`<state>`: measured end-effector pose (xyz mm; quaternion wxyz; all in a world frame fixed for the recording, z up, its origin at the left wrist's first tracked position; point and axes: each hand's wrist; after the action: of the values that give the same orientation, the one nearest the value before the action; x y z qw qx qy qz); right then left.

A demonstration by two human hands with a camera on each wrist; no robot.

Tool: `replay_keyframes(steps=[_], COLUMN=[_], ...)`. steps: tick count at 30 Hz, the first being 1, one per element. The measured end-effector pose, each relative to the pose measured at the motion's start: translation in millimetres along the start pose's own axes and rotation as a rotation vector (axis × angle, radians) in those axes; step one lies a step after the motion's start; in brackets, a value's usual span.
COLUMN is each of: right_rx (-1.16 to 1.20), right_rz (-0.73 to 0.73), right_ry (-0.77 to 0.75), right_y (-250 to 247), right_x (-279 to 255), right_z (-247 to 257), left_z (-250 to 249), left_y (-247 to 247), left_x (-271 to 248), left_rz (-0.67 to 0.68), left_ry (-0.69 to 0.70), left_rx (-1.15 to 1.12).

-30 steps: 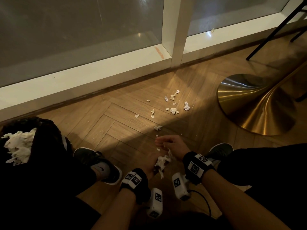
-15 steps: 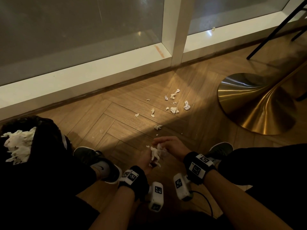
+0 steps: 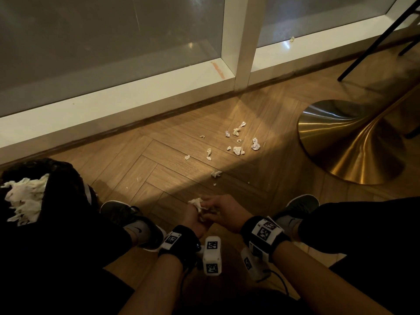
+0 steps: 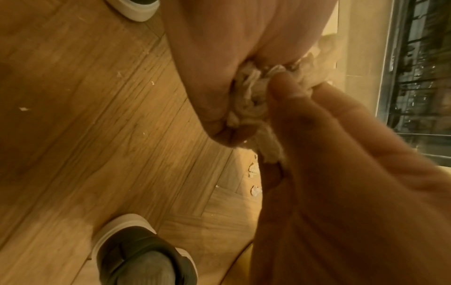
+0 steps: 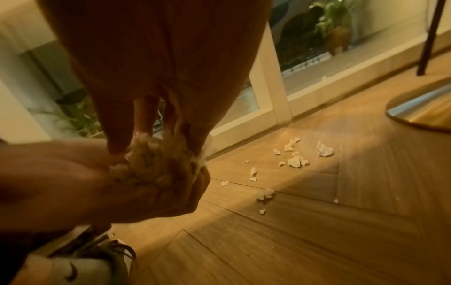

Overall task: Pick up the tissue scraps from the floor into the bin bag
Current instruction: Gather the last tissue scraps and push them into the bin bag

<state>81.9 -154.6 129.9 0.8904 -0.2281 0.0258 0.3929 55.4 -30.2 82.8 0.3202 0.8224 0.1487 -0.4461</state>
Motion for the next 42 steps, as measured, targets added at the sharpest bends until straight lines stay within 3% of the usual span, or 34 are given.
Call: replay_keyframes(steps=[3,6,10,15,22,25,30,35,39,42], right_rx=[-0.035,-0.074,-0.28,-0.42,-0.261,-0.174,-0.306,-0.451,-0.421,-0.432], right_rz=[-0.032,-0.117,-0.183,-0.105,-0.186,-0.151,-0.151,-0.288,-0.29,-0.233], right_ry=[-0.085,-0.159,-0.213,-0.212,-0.28,-0.269,-0.309,-0.204,-0.173,-0.183], right_y=[1,7,13,22,12,16,13,3,5,7], right_x=[0,-1,1,0,2,2,3,2,1,1], right_z=[-3,-8,-15,-17,-15,-17,-16,-20,-12,-11], left_z=[-3,-3,-1,0,-5,-8,-4,1,11,9], left_y=[0,7,10,5,1,2,2,12,17,15], left_x=[1,-4,-4,2,-1,-2,-5,-14,-5,-4], left_rz=[0.003,0.097,0.02,-0.031,-0.038,-0.032,0.048,0.071,-0.097,-0.134], left_ry=[-0.03,-0.011,0.039,0.08,0.051,-0.01,-0.071,0.018,0.209,0.198], left_rx=[0.033,-0.033,0.022,0.125,0.081,0.089,0.144,0.164,0.331,0.35])
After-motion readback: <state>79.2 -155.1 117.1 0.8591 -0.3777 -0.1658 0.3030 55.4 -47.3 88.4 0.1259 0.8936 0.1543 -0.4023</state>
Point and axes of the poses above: each hand's wrist, its own x-axis towards the middle knuckle, its own y-axis out of the palm, z = x × y, and after that the axes turned 9 degrees about x, right-handed
